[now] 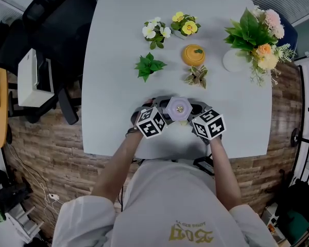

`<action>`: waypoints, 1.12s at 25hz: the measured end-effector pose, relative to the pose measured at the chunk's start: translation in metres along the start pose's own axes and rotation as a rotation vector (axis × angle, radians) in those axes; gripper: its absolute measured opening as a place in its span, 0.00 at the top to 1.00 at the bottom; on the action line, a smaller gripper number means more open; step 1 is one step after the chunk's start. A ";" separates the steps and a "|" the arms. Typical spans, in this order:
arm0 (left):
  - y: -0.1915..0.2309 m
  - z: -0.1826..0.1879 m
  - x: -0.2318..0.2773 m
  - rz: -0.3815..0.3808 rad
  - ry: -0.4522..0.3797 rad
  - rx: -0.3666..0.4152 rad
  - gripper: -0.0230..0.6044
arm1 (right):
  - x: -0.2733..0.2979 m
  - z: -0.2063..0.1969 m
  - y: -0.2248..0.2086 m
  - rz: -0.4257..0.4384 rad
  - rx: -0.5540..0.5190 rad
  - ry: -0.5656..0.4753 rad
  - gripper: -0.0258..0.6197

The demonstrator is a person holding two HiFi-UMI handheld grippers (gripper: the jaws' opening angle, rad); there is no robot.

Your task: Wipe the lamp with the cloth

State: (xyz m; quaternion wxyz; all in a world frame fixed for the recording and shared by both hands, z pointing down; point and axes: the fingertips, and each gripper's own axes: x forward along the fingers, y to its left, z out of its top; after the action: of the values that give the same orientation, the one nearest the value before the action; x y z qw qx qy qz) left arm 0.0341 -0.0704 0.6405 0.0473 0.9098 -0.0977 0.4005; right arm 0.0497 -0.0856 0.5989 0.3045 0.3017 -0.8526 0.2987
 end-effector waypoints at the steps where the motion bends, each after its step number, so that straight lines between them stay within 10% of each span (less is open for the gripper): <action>1: 0.000 0.000 0.000 0.000 0.000 0.000 0.44 | 0.001 0.001 -0.001 -0.002 0.000 0.000 0.89; 28: 0.001 0.000 0.000 0.001 0.001 0.000 0.44 | 0.021 0.014 -0.027 -0.009 0.109 -0.026 0.89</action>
State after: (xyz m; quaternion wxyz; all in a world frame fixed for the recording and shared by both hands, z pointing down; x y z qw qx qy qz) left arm 0.0339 -0.0712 0.6411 0.0474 0.9096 -0.0981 0.4010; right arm 0.0510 -0.1195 0.6137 0.2776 0.3255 -0.8377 0.3396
